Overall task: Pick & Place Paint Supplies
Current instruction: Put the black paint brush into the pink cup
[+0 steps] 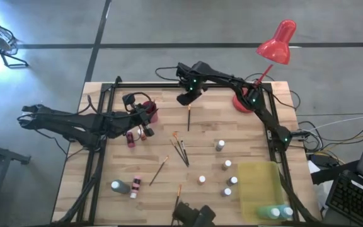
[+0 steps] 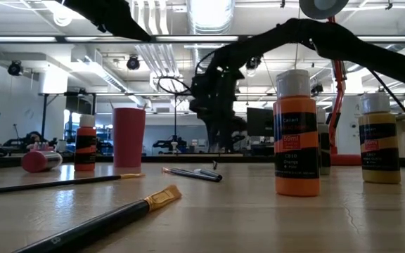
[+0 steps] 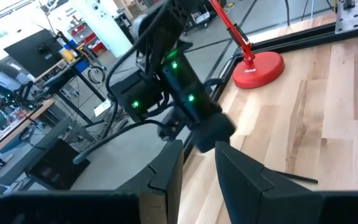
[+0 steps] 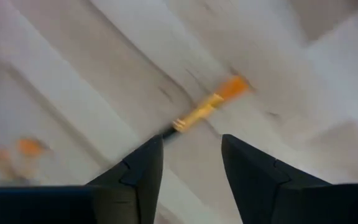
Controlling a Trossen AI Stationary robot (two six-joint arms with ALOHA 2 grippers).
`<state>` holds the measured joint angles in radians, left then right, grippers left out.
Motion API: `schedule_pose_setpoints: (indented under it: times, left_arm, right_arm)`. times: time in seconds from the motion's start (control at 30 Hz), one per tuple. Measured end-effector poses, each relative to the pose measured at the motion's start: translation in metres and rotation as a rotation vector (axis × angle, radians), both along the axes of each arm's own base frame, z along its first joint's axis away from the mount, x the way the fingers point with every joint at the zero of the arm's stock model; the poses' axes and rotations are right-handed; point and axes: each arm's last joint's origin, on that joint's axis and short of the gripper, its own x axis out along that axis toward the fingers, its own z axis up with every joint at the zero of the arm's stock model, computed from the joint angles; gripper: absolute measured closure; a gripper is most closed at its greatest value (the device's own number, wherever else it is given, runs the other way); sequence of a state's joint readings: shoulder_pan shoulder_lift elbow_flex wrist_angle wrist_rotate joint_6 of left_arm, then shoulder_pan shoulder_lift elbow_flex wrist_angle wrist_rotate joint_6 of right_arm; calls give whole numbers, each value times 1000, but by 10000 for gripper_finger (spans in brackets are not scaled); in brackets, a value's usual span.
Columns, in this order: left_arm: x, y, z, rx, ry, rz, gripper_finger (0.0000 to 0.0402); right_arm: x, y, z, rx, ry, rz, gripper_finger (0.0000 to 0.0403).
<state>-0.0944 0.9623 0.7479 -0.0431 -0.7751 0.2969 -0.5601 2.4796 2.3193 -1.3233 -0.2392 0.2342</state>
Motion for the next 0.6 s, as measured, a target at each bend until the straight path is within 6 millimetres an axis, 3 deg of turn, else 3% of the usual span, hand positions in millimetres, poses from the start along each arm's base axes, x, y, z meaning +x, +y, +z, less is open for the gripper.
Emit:
schedule_pose_setpoints:
  times: [0.23, 0.6]
  left_arm:
    - [0, 0, 0, 1, -1, 1, 300]
    - [0, 0, 0, 1, 0, 1, 300]
  right_arm:
    - [5, 25, 4, -230, 189, 161, 222]
    - [4, 38, -19, -230, 222, 458, 239]
